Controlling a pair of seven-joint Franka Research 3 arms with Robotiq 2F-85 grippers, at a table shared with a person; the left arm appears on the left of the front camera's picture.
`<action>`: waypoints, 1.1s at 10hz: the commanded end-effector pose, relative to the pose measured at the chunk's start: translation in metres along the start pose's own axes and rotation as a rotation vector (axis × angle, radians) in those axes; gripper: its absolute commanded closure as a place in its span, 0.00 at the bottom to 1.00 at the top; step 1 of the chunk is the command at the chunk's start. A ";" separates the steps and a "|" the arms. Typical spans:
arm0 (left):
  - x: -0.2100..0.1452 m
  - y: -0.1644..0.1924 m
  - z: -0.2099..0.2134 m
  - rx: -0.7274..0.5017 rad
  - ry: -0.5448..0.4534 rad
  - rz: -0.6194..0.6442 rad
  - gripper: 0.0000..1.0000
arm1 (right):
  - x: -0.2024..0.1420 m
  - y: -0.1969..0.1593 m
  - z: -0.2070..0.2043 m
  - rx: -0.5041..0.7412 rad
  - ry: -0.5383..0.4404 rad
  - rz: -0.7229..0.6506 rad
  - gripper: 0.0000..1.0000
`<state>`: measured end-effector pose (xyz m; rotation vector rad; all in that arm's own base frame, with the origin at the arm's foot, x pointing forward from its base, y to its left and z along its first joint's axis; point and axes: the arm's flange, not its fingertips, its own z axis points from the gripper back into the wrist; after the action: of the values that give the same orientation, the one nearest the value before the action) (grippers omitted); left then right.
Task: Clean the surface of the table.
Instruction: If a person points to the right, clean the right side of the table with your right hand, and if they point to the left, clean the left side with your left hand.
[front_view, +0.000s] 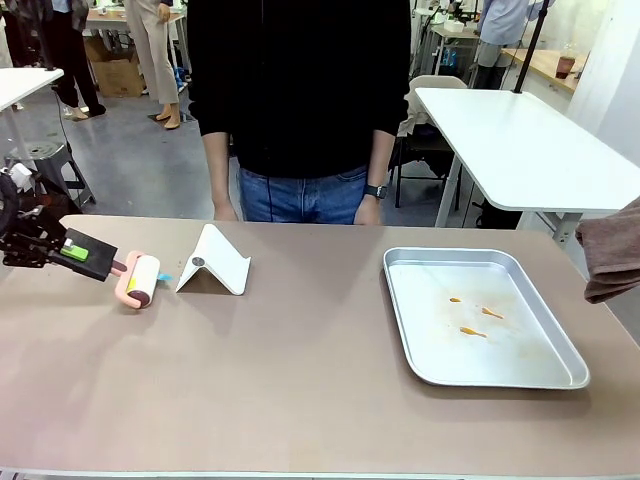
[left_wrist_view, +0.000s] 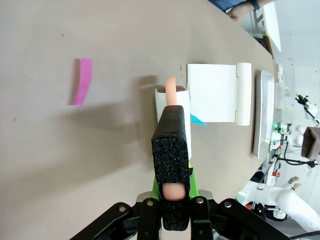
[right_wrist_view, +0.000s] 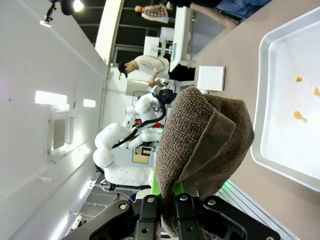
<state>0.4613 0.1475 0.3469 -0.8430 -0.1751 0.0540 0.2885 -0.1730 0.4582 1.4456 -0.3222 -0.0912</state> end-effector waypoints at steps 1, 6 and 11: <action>-0.004 -0.001 0.037 -0.076 -0.047 -0.048 0.79 | -0.001 0.002 0.001 0.011 0.003 0.004 0.97; -0.001 0.037 0.146 0.031 -0.261 0.001 0.79 | -0.001 0.002 0.001 0.011 0.003 0.004 0.97; 0.033 0.080 0.124 0.048 -0.158 0.079 0.79 | -0.001 0.002 0.001 0.011 0.003 0.004 0.97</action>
<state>0.4684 0.2964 0.3687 -0.7977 -0.3072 0.1871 0.2885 -0.1729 0.4579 1.4462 -0.3213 -0.0915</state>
